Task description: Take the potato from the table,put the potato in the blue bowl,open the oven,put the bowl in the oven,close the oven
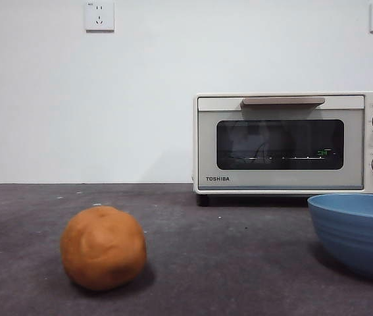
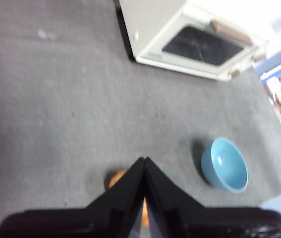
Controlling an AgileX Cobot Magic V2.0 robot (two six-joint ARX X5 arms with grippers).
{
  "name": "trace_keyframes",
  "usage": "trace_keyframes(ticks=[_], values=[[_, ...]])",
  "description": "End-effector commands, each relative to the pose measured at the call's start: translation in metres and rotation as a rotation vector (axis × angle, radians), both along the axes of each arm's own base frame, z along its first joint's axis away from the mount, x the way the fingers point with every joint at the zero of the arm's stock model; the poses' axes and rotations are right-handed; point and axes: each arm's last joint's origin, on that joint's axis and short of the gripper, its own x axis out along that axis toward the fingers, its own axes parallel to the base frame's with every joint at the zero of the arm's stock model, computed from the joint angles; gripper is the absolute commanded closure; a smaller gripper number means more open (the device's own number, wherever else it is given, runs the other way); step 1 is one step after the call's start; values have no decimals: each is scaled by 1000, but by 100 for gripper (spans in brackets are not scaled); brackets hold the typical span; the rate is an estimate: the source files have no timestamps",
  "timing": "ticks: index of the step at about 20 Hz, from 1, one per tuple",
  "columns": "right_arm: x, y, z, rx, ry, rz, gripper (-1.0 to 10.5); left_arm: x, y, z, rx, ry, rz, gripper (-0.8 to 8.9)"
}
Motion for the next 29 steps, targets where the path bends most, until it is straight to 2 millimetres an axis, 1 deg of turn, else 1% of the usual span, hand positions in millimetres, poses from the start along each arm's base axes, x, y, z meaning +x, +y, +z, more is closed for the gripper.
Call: trace_keyframes(ticks=[1,6,8,9,11,13,15,20,24,25,27,28,29], values=[[16,2,4,-7,46,81,950,1,0,-3,42,10,-53,819],[49,6,12,18,141,190,949,0,0,-10,86,64,-93,819],[63,15,15,7,170,247,950,0,0,-11,98,71,-105,819],[73,23,16,4,193,294,950,0,0,-11,98,72,-105,819],[89,44,15,-24,236,372,950,0,0,-11,97,72,-106,819],[102,69,11,-68,282,432,949,-1,-1,-11,96,71,-112,819],[110,103,3,-121,325,517,947,-1,-2,-11,104,64,-127,819],[121,177,-19,-251,403,666,936,-1,-3,-11,110,59,-148,819],[120,226,-37,-286,422,773,935,-1,-3,-11,120,50,-157,819],[120,236,-41,-290,434,788,912,-1,-3,-11,125,46,-160,819],[119,256,-51,-304,456,820,762,-1,-3,-11,125,46,-160,819],[118,265,-55,-312,460,838,718,-1,-3,-11,125,46,-160,819],[118,272,-58,-314,461,848,716,-1,-3,-11,125,46,-160,819]])
